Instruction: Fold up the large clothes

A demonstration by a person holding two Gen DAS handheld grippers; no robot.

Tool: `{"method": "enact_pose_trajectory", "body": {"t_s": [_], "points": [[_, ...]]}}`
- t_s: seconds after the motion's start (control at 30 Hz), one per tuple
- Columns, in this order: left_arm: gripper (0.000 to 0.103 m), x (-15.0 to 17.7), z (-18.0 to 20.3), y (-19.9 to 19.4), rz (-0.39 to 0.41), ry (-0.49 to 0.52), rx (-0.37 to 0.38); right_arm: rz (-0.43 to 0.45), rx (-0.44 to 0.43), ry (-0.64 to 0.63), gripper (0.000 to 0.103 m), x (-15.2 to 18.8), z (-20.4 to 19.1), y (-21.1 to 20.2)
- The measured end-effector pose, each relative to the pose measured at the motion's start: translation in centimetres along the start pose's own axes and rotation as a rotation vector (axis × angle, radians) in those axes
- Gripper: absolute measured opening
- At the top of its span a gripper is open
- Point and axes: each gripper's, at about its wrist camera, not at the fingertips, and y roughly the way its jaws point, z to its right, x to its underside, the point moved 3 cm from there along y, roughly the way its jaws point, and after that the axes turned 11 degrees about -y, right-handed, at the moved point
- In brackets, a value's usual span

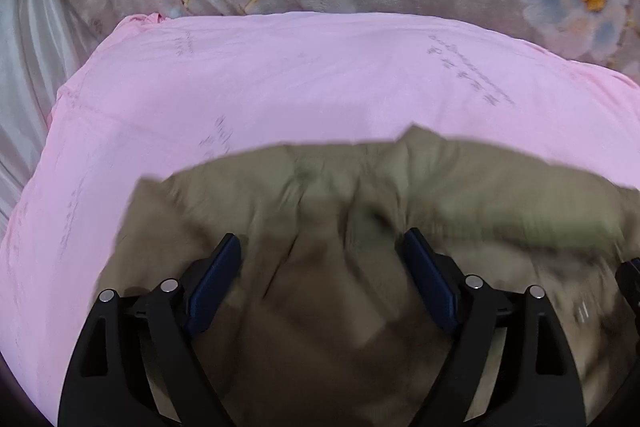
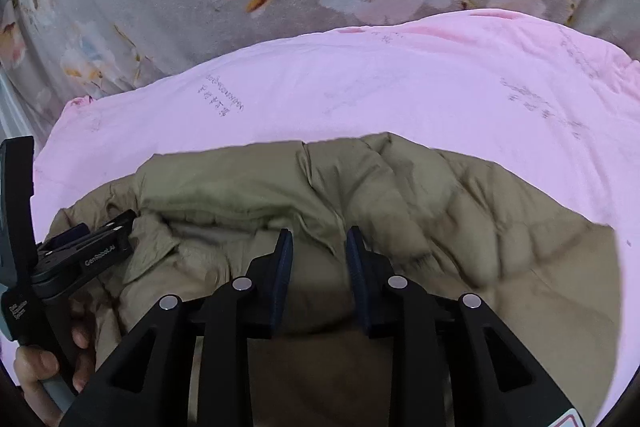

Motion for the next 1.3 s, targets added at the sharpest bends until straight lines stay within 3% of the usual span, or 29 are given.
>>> {"method": "enact_pose_trajectory", "body": {"t_s": [0.07, 0.13, 0.33, 0.57, 0.67, 0.73, 0.97, 1.03, 1.07, 1.1, 1.13, 1.17, 1.2, 1.3], "points": [[0.091, 1.7, -1.9, -3.7, 0.016, 0.005, 0.044, 0.012, 0.059, -0.029, 0.054, 2.0, -0.1, -3.8], [0.092, 3.9, -3.9, -7.1, 0.033, 0.022, 0.073, 0.043, 0.093, -0.04, 0.059, 5.0, -0.2, -8.2], [0.092, 12.3, -13.1, -14.5, -0.023, -0.019, 0.129, 0.039, 0.1, 0.013, 0.062, 17.3, 0.9, -18.0], [0.092, 19.5, -23.6, -18.6, -0.114, -0.197, 0.108, 0.013, 0.135, 0.095, 0.069, 28.3, 3.4, -25.0], [0.092, 22.3, -25.8, -19.3, -0.161, -0.265, 0.154, -0.006, 0.098, 0.137, 0.071, 31.3, 3.6, -26.3], [0.092, 23.1, -26.1, -20.4, -0.136, -0.262, 0.159, -0.008, 0.07, 0.178, 0.071, 32.6, 3.5, -27.1], [0.098, 25.2, -23.9, -21.6, -0.166, -0.247, 0.25, -0.021, -0.037, 0.142, 0.073, 33.9, 0.3, -27.7], [0.092, 25.2, -23.2, -21.7, -0.176, -0.248, 0.283, -0.031, -0.032, 0.13, 0.071, 33.8, -0.3, -27.4], [0.08, 25.2, -22.8, -21.8, -0.179, -0.25, 0.293, -0.029, -0.042, 0.132, 0.063, 33.7, -0.4, -27.3], [0.064, 25.1, -22.6, -21.9, -0.183, -0.251, 0.295, -0.029, -0.062, 0.137, 0.045, 33.7, -0.4, -27.3], [0.054, 25.0, -22.4, -22.1, -0.192, -0.249, 0.311, -0.032, -0.092, 0.141, 0.037, 33.7, -0.4, -27.2], [0.036, 24.9, -22.3, -22.3, -0.197, -0.247, 0.322, -0.033, -0.12, 0.15, 0.024, 33.6, -0.5, -27.2], [0.026, 24.7, -22.3, -22.7, -0.2, -0.24, 0.344, -0.027, -0.145, 0.157, 0.018, 33.6, -0.5, -27.5], [0.012, 24.2, -23.1, -24.9, -0.178, -0.23, 0.392, 0.015, -0.179, 0.146, 0.009, 33.2, -0.7, -29.7]]}}
